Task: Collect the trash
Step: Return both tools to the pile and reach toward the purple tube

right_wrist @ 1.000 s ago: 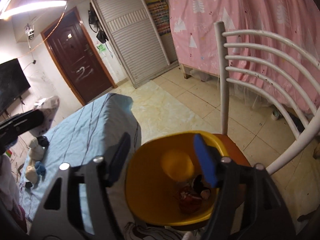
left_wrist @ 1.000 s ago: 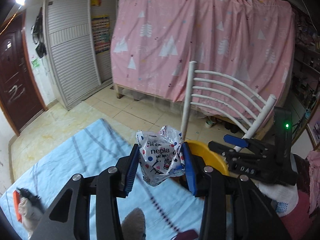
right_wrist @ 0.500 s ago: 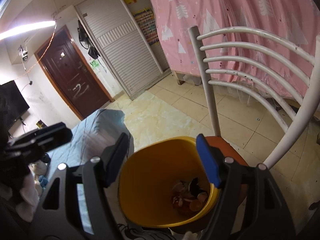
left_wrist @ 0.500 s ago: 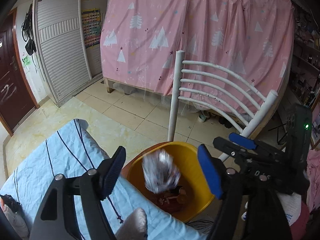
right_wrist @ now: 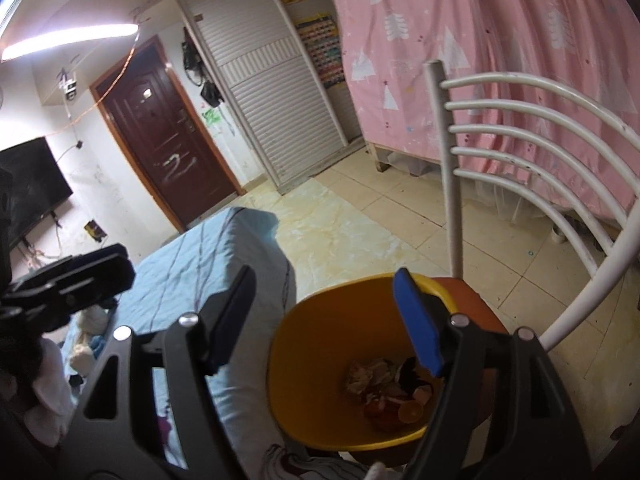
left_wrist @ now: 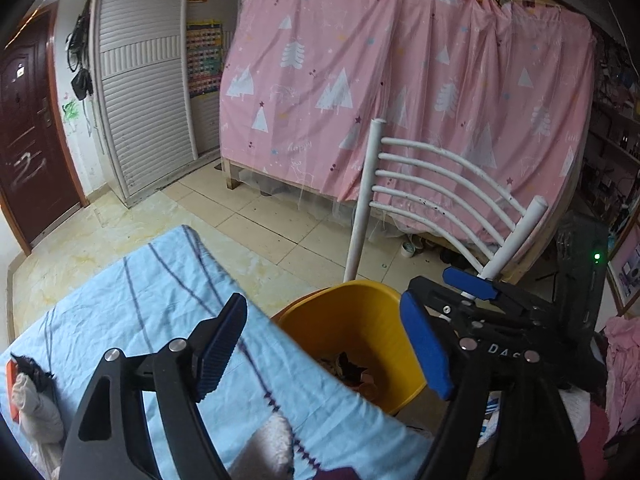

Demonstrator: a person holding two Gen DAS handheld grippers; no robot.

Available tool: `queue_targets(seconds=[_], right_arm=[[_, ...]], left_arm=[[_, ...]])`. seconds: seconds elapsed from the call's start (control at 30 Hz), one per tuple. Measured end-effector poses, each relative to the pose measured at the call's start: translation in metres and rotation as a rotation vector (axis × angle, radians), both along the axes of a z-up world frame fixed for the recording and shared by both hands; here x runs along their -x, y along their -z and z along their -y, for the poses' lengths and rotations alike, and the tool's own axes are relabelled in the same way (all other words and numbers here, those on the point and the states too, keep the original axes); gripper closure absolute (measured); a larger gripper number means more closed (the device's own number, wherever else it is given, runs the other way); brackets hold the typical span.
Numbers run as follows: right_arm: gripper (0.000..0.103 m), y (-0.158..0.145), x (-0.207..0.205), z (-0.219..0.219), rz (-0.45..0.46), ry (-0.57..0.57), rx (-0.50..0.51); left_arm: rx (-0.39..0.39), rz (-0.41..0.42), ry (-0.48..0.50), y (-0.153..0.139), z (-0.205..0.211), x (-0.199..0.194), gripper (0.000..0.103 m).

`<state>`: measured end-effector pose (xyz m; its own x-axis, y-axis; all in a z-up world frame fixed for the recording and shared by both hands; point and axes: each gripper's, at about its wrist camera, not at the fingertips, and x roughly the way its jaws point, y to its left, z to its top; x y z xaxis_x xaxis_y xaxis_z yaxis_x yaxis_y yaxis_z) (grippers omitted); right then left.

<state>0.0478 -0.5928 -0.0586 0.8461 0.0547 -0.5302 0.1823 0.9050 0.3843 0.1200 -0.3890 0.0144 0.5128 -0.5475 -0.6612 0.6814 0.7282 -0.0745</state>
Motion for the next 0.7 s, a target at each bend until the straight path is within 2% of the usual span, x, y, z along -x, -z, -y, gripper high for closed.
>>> queue_targets(seconds=[0.23,0.3,0.7], right_arm=[[0.033,-0.011,-0.005,-0.032,-0.002,-0.061,0.035],[0.029,-0.014,-0.007,-0.044,-0.002,-0.080,0.047],[0.028,-0.024,-0.027,-0.127,-0.019,-0.230,0.109]], left_arm=[[0.038,0.006,-0.050,-0.008,-0.046,0.007,0.031],[0.045,0.008,-0.067,-0.009,-0.061,0.009,0.030],[0.104,0.011,-0.205,-0.015,-0.165,0.017,0.025]])
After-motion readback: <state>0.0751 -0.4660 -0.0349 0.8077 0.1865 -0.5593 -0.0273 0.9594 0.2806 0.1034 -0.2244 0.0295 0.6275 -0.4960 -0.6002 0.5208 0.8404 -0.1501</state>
